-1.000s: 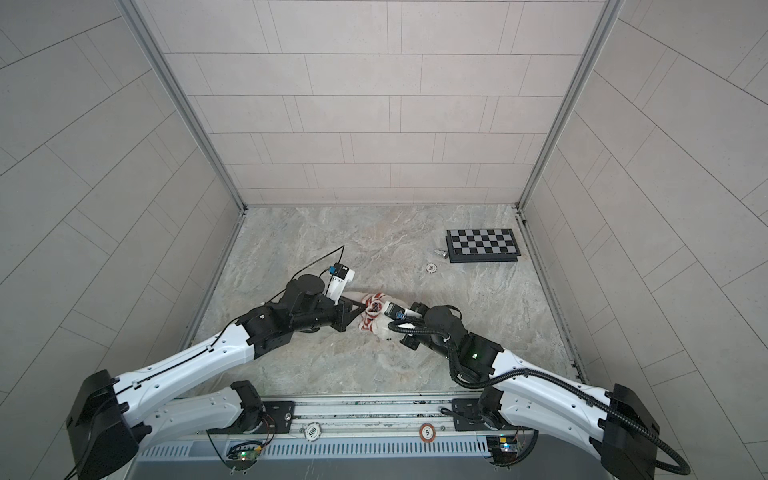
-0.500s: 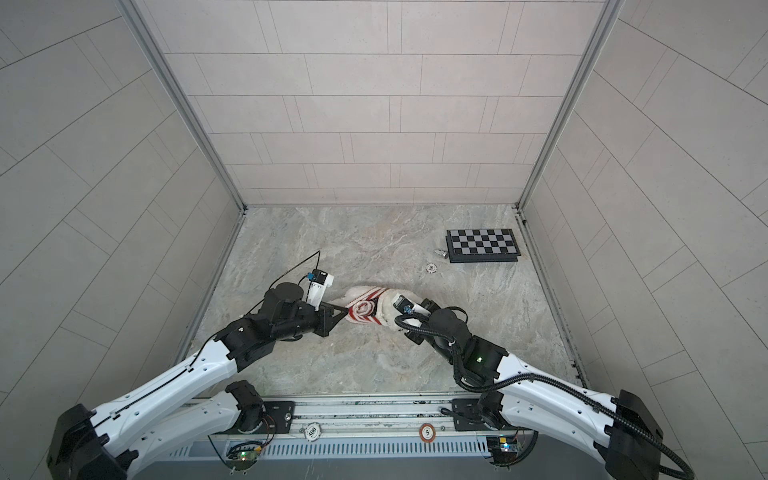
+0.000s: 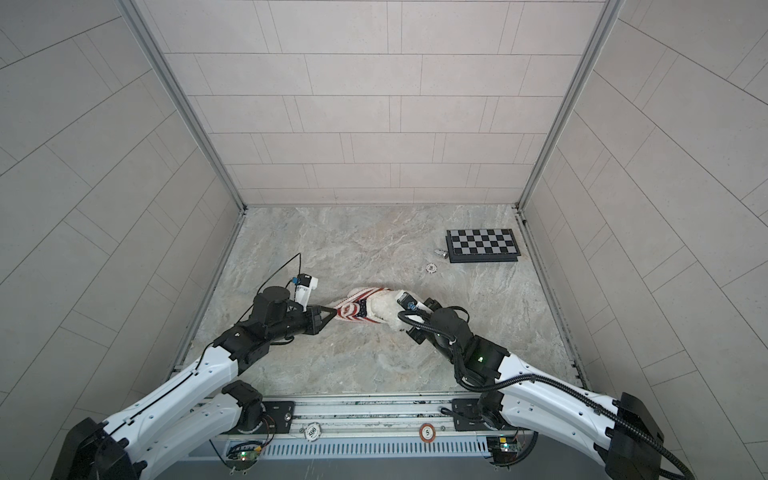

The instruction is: Dress the teddy bear

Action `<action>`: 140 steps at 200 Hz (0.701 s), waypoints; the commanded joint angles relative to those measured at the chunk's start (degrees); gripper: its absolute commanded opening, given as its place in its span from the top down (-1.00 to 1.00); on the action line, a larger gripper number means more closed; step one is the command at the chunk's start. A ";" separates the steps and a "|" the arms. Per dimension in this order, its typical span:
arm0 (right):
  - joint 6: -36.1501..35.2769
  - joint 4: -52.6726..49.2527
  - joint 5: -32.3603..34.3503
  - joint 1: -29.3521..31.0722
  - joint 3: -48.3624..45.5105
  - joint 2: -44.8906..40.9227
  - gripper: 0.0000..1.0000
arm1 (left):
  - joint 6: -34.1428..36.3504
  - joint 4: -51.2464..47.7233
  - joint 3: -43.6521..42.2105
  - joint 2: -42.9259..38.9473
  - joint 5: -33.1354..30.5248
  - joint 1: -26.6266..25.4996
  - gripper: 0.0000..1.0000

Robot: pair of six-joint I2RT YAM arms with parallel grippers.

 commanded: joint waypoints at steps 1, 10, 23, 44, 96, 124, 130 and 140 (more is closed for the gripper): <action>2.14 -0.09 4.74 -0.98 2.81 -1.80 1.00 | -0.49 -0.13 -1.55 0.08 -2.04 1.83 1.00; 2.33 -0.52 4.50 -0.98 3.18 -1.97 1.00 | -0.71 0.56 -1.60 0.49 -2.60 2.21 1.00; 2.58 -0.89 3.63 -0.98 3.73 -2.00 1.00 | -0.99 2.04 -1.00 1.60 -2.84 2.14 1.00; 2.62 -1.56 0.64 -0.90 5.32 -1.28 1.00 | -2.44 6.93 0.12 3.96 -0.94 0.25 1.00; 1.69 -4.59 -5.58 -0.30 9.64 0.46 1.00 | -0.64 5.39 1.86 5.51 -1.48 -1.72 0.81; -1.41 -7.28 -6.84 0.34 10.25 -0.61 1.00 | 3.54 -1.66 4.41 -0.77 -2.90 0.40 0.42; -2.28 -7.27 -7.84 0.38 9.83 -1.27 1.00 | 4.63 -2.72 4.78 -2.60 -3.52 0.33 0.36; -3.23 -6.57 -9.28 0.43 8.75 -2.54 1.00 | 6.38 -3.35 5.03 -5.82 -4.02 0.24 0.23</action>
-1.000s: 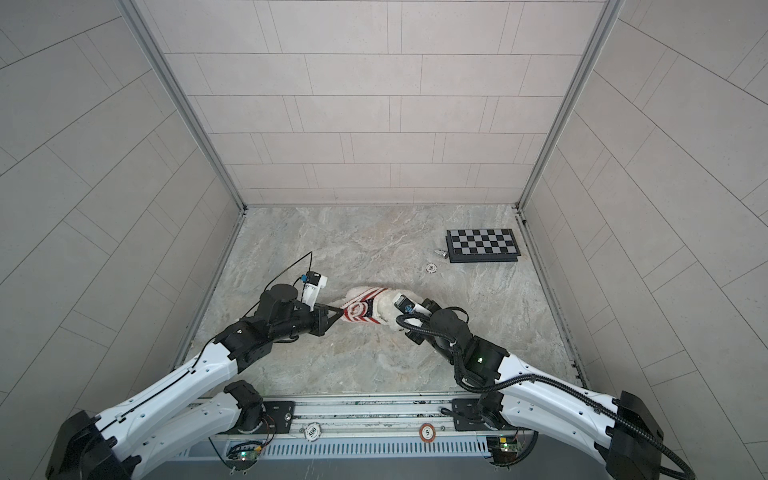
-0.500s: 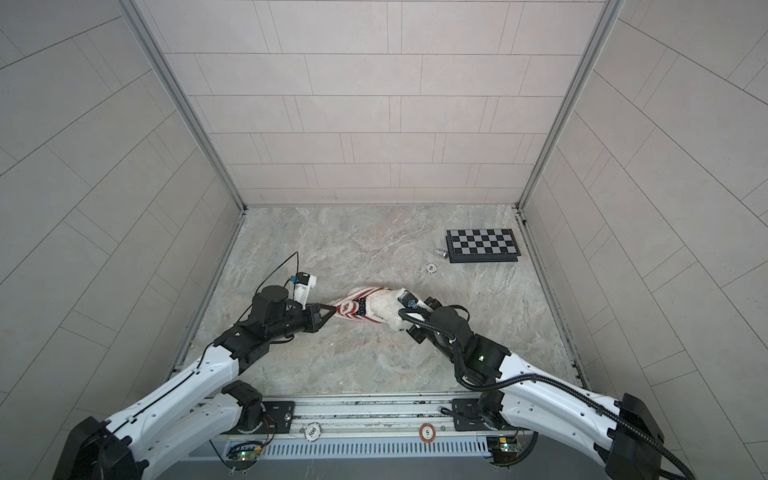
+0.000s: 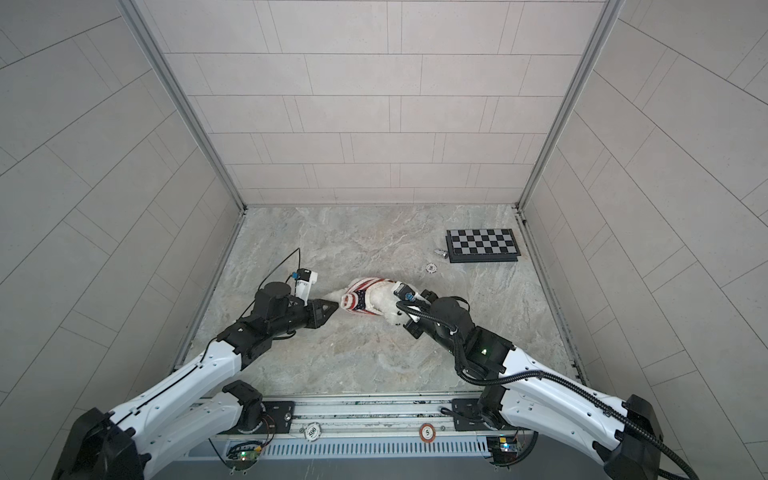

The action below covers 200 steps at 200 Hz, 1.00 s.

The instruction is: Dress the teddy bear

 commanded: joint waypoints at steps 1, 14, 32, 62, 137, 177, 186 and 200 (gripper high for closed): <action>-3.35 0.83 -3.39 0.36 -0.05 -3.11 1.00 | 5.60 -4.48 3.16 -6.73 -1.78 0.01 0.21; -4.56 0.06 -4.90 0.36 -0.17 -4.01 1.00 | 7.12 -4.87 3.45 -9.75 -3.33 -0.98 0.07; -6.63 -2.47 -7.99 0.36 1.32 -3.60 1.00 | 9.23 -4.63 5.07 -10.53 -5.05 -7.50 -0.03; -8.80 -3.34 -12.61 0.36 2.71 -2.02 1.00 | 8.68 1.08 6.93 -8.43 -4.26 -15.56 -0.15; -9.10 -0.58 -19.11 0.36 2.77 0.20 1.00 | 6.51 10.63 10.41 2.06 0.20 -23.13 -0.14; -8.79 0.66 -20.52 0.36 2.56 0.52 1.00 | 5.31 14.21 12.01 7.35 1.26 -24.29 -0.07; -8.74 0.85 -20.70 0.36 2.50 0.66 1.00 | 4.97 14.98 12.19 8.14 1.54 -24.30 -0.03; -8.63 1.36 -20.61 0.36 2.28 0.94 1.00 | 4.34 15.99 12.61 9.35 2.42 -24.33 0.04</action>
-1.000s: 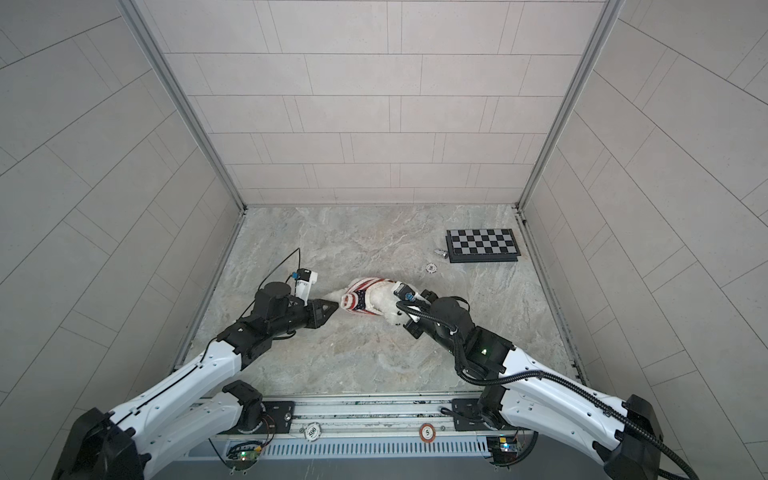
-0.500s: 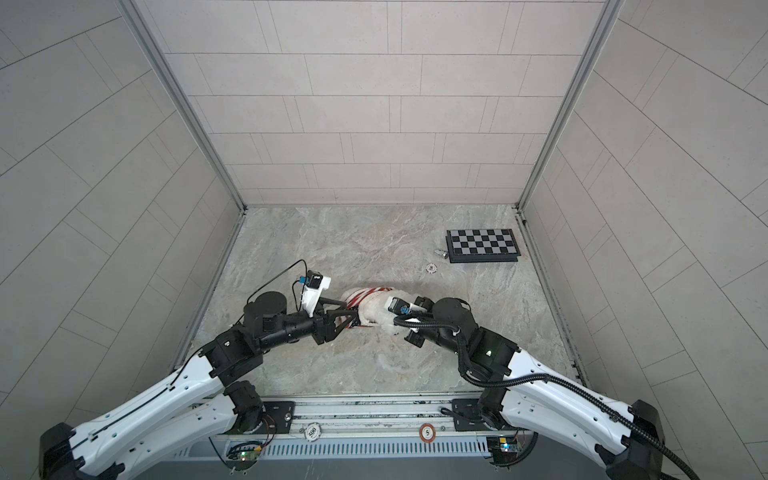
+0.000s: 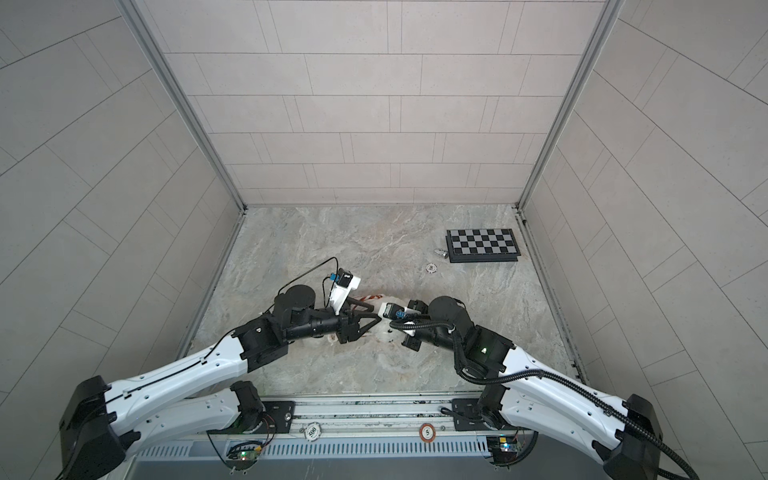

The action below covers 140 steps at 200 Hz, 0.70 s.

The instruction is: Dress the teddy bear

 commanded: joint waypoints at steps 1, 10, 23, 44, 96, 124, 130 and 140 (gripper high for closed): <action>-0.78 4.14 -1.86 0.36 1.22 -0.06 1.00 | -1.01 4.17 1.94 1.52 1.99 -0.29 0.04; -0.62 4.52 -1.83 0.39 1.07 -0.03 1.00 | -1.19 4.71 2.20 2.03 2.33 -0.44 0.08; -0.38 4.95 -1.83 0.36 1.04 0.10 1.00 | -1.09 4.68 2.31 2.57 2.43 -0.69 0.18; -0.04 5.44 -1.65 0.36 0.96 0.07 1.00 | -0.90 4.36 2.15 3.13 2.30 -0.66 0.38; 0.83 5.90 -0.77 0.37 0.78 0.26 1.00 | 0.73 2.29 2.28 2.20 -0.23 -0.72 1.00; 2.00 6.02 0.13 0.39 0.03 -0.72 0.51 | 2.13 -0.85 2.34 0.86 -1.38 1.23 1.00; 2.49 6.06 0.47 0.37 -0.36 -1.27 0.36 | 2.38 -1.52 2.17 0.45 -0.79 2.19 1.00; 3.36 6.22 0.86 0.36 -1.37 -2.55 0.19 | 2.70 -2.00 1.55 -0.71 0.38 4.08 1.00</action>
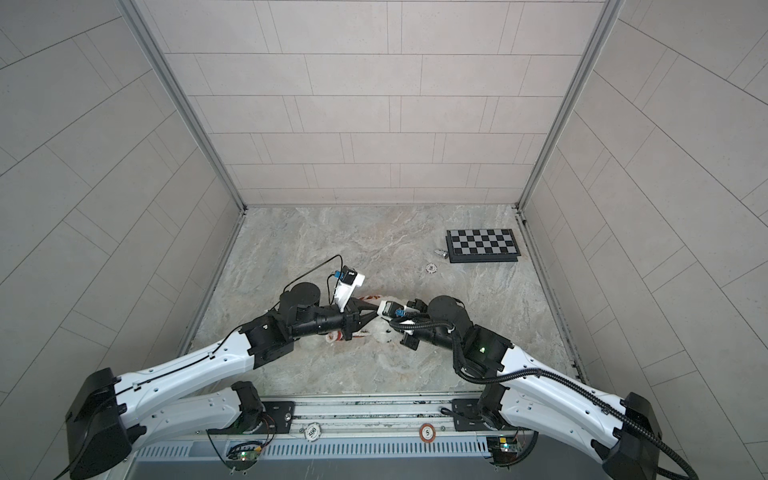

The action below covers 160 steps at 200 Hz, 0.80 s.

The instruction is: Dress the teddy bear

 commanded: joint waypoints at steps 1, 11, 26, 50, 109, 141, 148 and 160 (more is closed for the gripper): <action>1.61 3.56 0.66 0.36 -1.37 -3.07 0.18 | 2.13 -2.77 0.55 -2.50 0.81 3.31 1.00; 2.84 3.98 1.22 0.36 -2.86 -4.90 0.06 | 2.60 -3.17 -0.11 -3.64 1.79 4.63 1.00; 4.72 5.05 2.37 0.36 -5.60 -8.47 -0.06 | 3.73 -4.33 -0.76 -5.05 2.85 5.71 1.00; 5.31 6.47 4.37 0.07 -9.56 -13.04 -0.21 | 4.39 -5.43 -1.40 -6.04 3.99 6.65 1.00; 5.96 9.74 -1.84 -1.66 -11.34 -8.85 -0.29 | 2.19 -3.73 -2.25 -5.39 3.42 7.11 1.00; 9.31 12.61 -4.83 -1.66 -13.11 -10.27 -0.30 | 1.47 -4.11 -2.01 -4.99 2.62 7.09 1.00; 10.04 13.05 -5.11 -1.66 -13.59 -10.94 -0.30 | 1.39 -4.20 -2.00 -5.07 2.37 7.11 1.00; 11.21 13.71 -5.54 -1.66 -14.42 -12.10 -0.31 | 1.22 -4.20 -2.16 -4.99 2.23 7.27 1.00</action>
